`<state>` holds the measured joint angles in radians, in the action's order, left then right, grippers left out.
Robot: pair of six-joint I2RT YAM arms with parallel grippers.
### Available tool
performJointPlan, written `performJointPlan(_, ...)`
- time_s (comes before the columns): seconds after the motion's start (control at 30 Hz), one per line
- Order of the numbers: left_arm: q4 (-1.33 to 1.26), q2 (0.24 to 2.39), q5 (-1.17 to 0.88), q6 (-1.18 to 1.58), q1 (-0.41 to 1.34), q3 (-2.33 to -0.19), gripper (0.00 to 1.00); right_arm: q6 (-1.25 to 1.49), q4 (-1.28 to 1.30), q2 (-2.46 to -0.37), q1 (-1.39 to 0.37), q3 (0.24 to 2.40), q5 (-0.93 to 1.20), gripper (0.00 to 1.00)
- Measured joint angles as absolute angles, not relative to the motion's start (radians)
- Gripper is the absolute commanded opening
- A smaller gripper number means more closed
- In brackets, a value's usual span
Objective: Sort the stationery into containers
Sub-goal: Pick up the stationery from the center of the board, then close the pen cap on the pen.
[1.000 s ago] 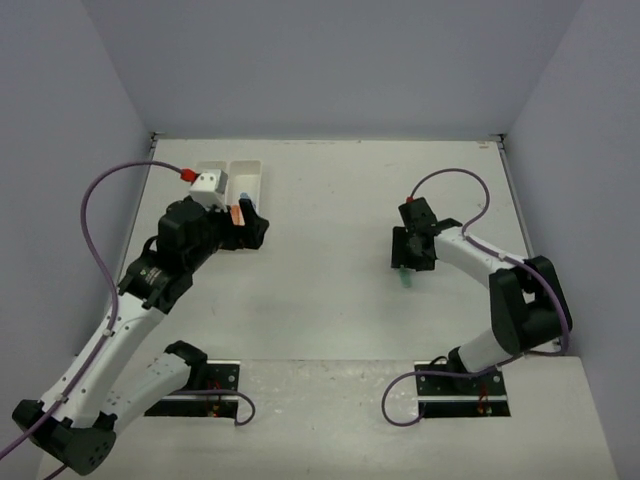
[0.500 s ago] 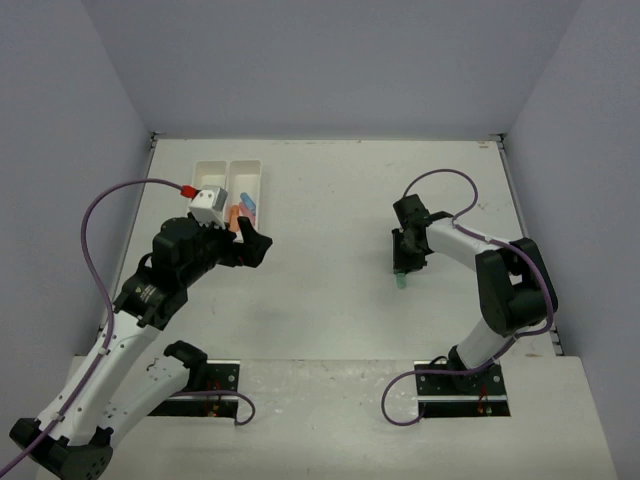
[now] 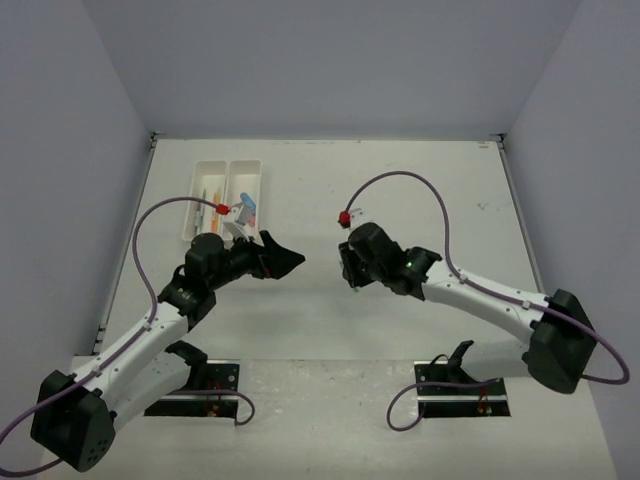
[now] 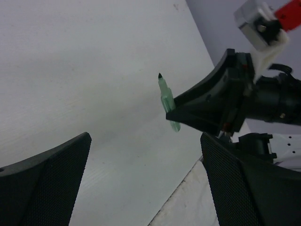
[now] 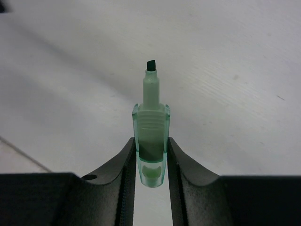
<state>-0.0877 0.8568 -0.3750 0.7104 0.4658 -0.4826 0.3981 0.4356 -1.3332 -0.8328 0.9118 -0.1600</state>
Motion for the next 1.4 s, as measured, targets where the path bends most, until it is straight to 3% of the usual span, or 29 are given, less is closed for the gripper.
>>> performJointPlan(0.17,-0.376,0.869,-0.446,0.853,0.484,-0.36,0.84,0.401,0.328,-1.2,-1.082,0.91,-0.215,0.0)
performJointPlan(0.37,-0.553,0.846,-0.457,0.931,0.503,-0.342,0.45,0.398,0.314,-1.253,-1.188,0.994,-0.301,0.0)
performJointPlan(0.53,-0.578,0.863,-0.469,0.95,0.513,-0.343,0.42,0.399,0.314,-1.296,-1.205,1.064,-0.34,0.0)
performJointPlan(0.57,-0.579,0.869,-0.472,0.951,0.515,-0.343,0.37,0.399,0.315,-1.302,-1.205,1.073,-0.349,0.0)
performJointPlan(0.6,-0.58,0.877,-0.475,0.951,0.517,-0.343,0.27,0.399,0.317,-1.308,-1.205,1.081,-0.354,0.0)
performJointPlan(0.63,-0.581,0.884,-0.478,0.951,0.519,-0.343,0.08,0.399,0.32,-1.313,-1.205,1.088,-0.357,0.0)
performJointPlan(0.67,-0.582,0.891,-0.482,0.95,0.52,-0.343,0.0,0.399,0.325,-1.319,-1.205,1.095,-0.361,0.0)
performJointPlan(0.9,-0.554,0.9,-0.478,0.94,0.526,-0.361,0.0,0.391,0.343,-1.343,-1.205,1.114,-0.379,0.0)
performJointPlan(1.2,-0.096,0.903,-0.354,0.798,0.546,-0.586,0.0,0.384,0.036,-1.302,-1.196,0.917,-0.39,0.01)
performJointPlan(1.33,-0.021,0.922,-0.344,0.782,0.547,-0.615,0.0,0.395,-0.051,-1.3,-1.195,0.862,-0.376,0.05)
performJointPlan(1.37,-0.014,0.927,-0.344,0.781,0.548,-0.617,0.0,0.396,-0.064,-1.299,-1.194,0.851,-0.372,0.09)
performJointPlan(1.4,-0.011,0.931,-0.344,0.781,0.549,-0.617,0.0,0.397,-0.073,-1.298,-1.193,0.843,-0.368,0.24)
